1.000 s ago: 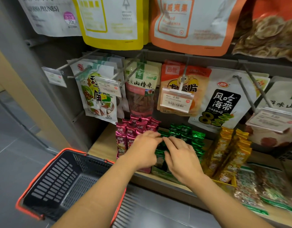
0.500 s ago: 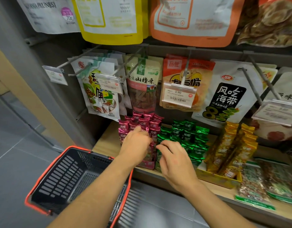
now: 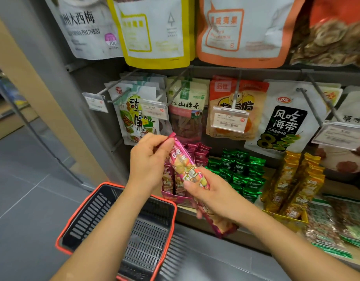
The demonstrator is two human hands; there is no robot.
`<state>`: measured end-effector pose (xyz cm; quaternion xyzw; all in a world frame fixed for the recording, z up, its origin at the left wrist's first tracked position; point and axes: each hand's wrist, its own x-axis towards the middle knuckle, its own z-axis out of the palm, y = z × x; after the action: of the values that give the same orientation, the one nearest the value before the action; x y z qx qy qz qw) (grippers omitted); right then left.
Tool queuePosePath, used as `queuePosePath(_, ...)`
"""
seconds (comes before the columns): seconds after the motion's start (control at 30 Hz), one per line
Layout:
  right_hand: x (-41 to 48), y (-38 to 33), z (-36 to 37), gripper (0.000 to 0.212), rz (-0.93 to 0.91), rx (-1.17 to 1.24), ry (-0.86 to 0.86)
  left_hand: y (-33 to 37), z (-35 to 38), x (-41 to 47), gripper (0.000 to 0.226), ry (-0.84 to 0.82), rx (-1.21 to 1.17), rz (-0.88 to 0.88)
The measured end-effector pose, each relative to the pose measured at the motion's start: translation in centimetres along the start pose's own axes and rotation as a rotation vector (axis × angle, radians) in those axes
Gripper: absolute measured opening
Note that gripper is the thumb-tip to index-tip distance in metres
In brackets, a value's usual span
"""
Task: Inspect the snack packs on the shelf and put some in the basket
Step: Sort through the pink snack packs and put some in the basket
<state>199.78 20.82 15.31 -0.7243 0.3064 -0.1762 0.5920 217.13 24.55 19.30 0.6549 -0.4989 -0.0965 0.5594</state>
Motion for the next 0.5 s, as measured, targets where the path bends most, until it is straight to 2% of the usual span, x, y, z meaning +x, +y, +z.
queuePosePath(0.1, -1.9, -1.8, -0.5, 0.031, 0.051, -0.017, -0.004, 0.6, 0.0, -0.3, 0.029, -0.037, -0.298, -0.231)
queuePosePath(0.23, -4.7, -3.3, -1.6, 0.043, 0.078, -0.036, -0.031, 1.8, 0.2, -1.0, 0.039, -0.095, -0.554, -0.404)
queuePosePath(0.33, -6.3, -3.2, -1.6, 0.046, 0.087, -0.026, -0.047, 1.9, 0.7, -1.3, 0.044, -0.111, -0.567, -0.475)
queuePosePath(0.5, -6.3, -2.7, -1.3, 0.037, 0.038, -0.144, 0.039, 1.4, 1.4, -1.4, 0.042, -0.133, -0.533, -0.45)
